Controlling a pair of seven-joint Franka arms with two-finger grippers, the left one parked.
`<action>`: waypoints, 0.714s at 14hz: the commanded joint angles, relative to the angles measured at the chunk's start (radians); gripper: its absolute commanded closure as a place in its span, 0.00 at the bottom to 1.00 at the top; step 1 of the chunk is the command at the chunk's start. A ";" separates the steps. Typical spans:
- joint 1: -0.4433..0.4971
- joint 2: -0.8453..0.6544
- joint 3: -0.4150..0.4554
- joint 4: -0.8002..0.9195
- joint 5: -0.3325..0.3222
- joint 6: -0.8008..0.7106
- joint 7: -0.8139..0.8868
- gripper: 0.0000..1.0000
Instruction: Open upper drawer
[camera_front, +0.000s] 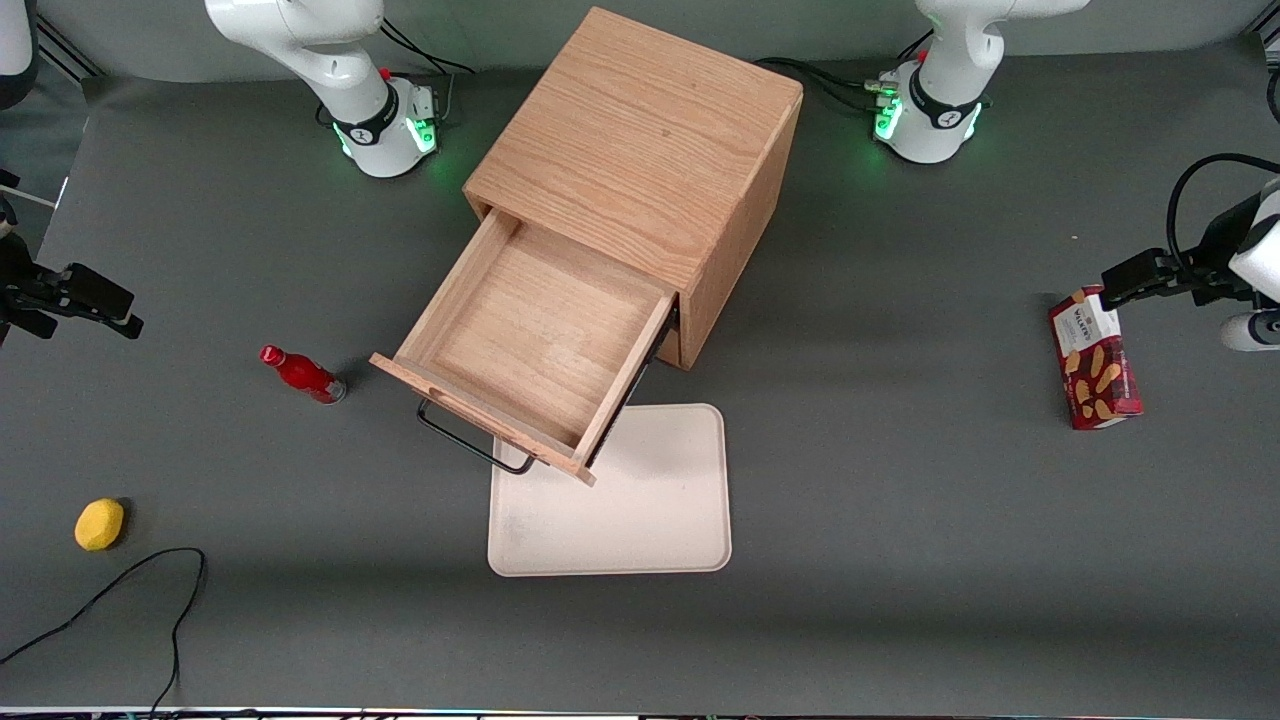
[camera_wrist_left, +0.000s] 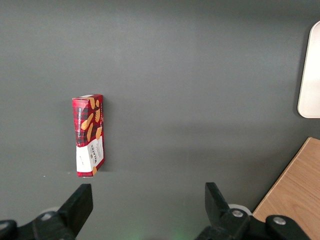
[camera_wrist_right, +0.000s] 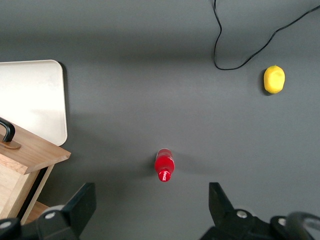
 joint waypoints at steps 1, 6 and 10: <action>0.024 -0.012 -0.010 -0.001 0.012 -0.014 -0.001 0.00; 0.026 -0.012 -0.018 -0.001 0.012 -0.014 -0.002 0.00; 0.026 -0.012 -0.015 -0.001 0.016 -0.075 0.008 0.00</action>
